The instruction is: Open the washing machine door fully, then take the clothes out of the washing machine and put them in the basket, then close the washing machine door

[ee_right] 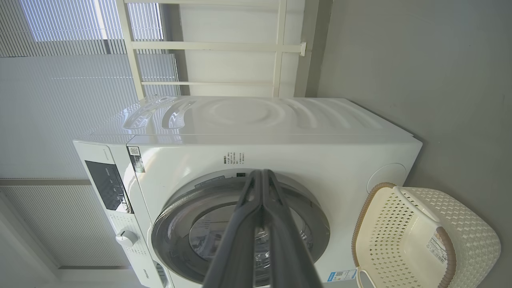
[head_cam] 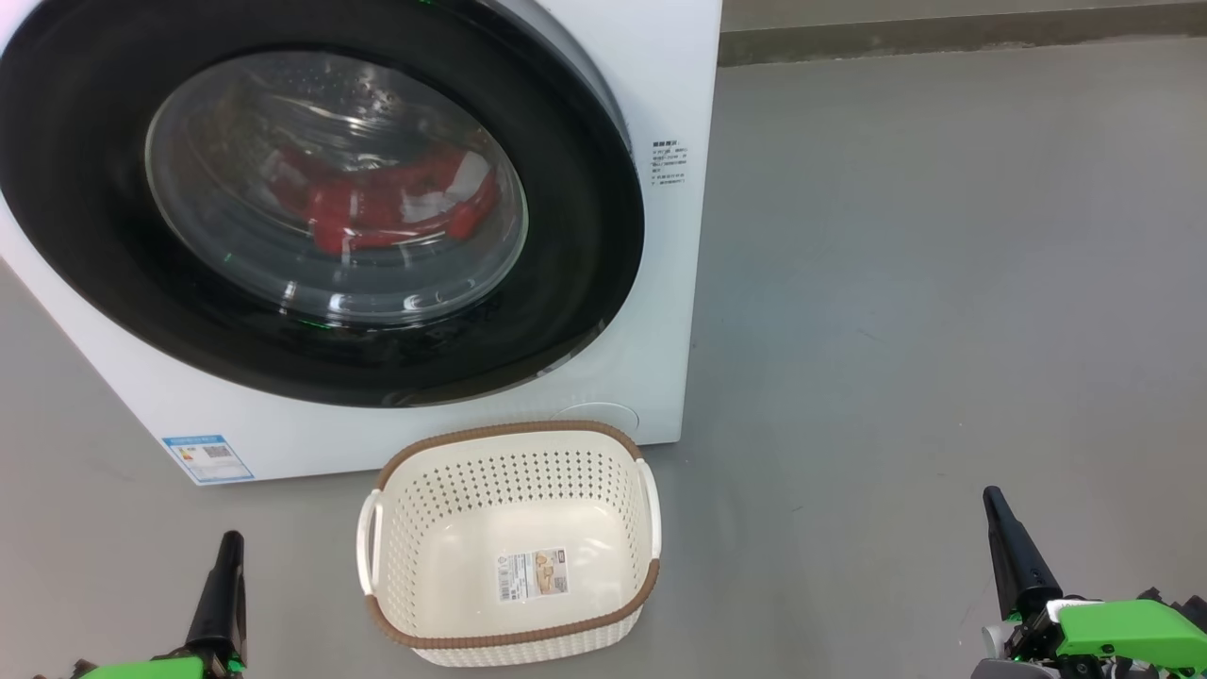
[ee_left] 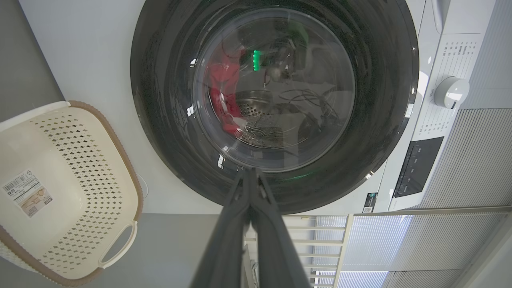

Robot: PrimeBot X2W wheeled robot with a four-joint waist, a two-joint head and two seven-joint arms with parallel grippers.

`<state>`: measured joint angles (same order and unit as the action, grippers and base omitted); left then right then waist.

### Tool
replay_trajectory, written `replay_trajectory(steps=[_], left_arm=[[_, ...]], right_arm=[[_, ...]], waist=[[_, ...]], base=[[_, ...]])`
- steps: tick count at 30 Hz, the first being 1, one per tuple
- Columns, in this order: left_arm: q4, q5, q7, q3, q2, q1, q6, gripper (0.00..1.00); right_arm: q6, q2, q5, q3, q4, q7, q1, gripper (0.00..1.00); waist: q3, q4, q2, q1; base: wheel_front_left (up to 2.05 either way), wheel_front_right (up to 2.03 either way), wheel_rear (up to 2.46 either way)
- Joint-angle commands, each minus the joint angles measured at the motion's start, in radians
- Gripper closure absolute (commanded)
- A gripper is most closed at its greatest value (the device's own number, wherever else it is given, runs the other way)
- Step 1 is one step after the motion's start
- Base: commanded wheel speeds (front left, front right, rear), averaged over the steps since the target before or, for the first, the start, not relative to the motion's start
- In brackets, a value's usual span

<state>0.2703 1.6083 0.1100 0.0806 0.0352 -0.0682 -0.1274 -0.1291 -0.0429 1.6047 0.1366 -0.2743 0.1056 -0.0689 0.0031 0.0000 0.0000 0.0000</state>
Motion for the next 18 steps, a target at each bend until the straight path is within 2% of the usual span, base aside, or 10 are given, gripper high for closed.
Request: replay_trajectory(steps=[1,18], left_arm=[[-0.025,0.001,0.003,0.033,0.015,-0.04,-0.003,1.0],[-0.025,0.001,0.003,0.033,0.015,-0.04,-0.003,1.0]], right_arm=[[-0.002,-0.007,0.004,-0.023,0.03,0.007,-0.039,1.0],[-0.002,-0.007,0.004,-0.023,0.03,0.007,-0.039,1.0]], waist=[[0.0,0.0,0.0,0.0],[0.0,0.0,0.0,0.0]], base=[[0.0,0.0,0.0],[0.0,0.0,0.0]])
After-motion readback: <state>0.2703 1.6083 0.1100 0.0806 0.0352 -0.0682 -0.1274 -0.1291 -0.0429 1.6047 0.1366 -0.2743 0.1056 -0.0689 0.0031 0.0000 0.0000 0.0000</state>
